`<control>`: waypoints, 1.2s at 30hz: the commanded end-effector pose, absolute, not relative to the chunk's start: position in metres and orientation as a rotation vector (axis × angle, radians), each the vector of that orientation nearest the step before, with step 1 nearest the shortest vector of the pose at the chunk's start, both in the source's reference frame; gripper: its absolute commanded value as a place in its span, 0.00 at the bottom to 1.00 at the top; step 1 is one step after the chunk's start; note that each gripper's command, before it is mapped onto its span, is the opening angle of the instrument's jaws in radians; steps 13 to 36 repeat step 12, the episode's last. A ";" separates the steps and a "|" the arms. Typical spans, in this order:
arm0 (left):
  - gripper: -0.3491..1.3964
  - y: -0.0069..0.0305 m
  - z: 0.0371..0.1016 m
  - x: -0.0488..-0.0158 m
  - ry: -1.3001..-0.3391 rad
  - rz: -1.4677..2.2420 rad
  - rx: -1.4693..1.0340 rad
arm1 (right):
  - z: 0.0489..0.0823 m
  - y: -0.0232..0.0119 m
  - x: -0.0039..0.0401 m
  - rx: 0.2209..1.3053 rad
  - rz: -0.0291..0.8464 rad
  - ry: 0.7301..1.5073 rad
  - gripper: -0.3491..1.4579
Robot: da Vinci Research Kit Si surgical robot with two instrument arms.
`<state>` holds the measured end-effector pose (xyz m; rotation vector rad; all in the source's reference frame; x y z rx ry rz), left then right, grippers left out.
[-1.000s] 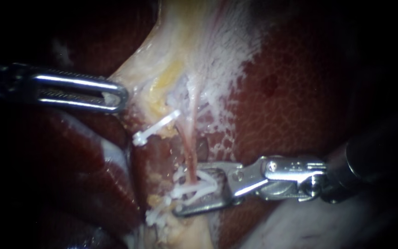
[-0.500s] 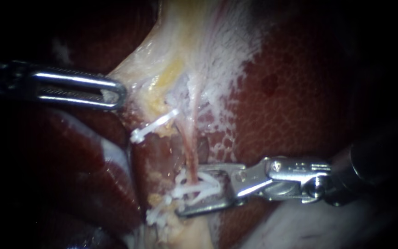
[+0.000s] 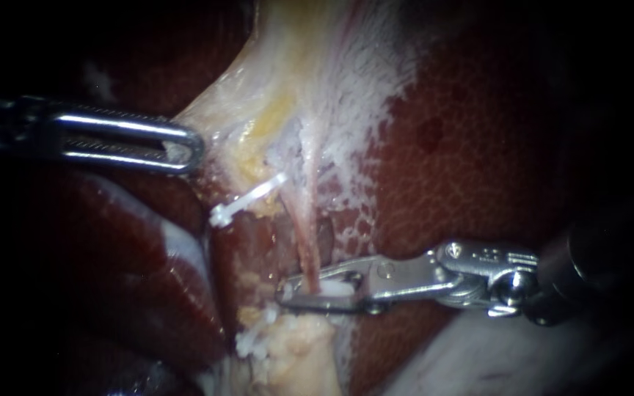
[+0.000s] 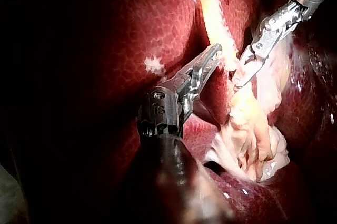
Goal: Clipping second clip right tube
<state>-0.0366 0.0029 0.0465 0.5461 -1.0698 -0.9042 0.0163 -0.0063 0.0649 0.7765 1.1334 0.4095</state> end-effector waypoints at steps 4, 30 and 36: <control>0.08 0.0029 0.0465 -0.0367 -1.069 -0.905 0.546 | 0.0650 -0.0064 0.0163 0.776 0.406 1.134 0.00; 0.08 0.0031 0.0466 -0.0368 -1.069 -0.906 0.546 | 0.0651 -0.0066 0.0163 0.779 0.409 1.133 0.00; 0.08 0.0031 0.0466 -0.0368 -1.069 -0.906 0.546 | 0.0651 -0.0066 0.0163 0.779 0.409 1.133 0.00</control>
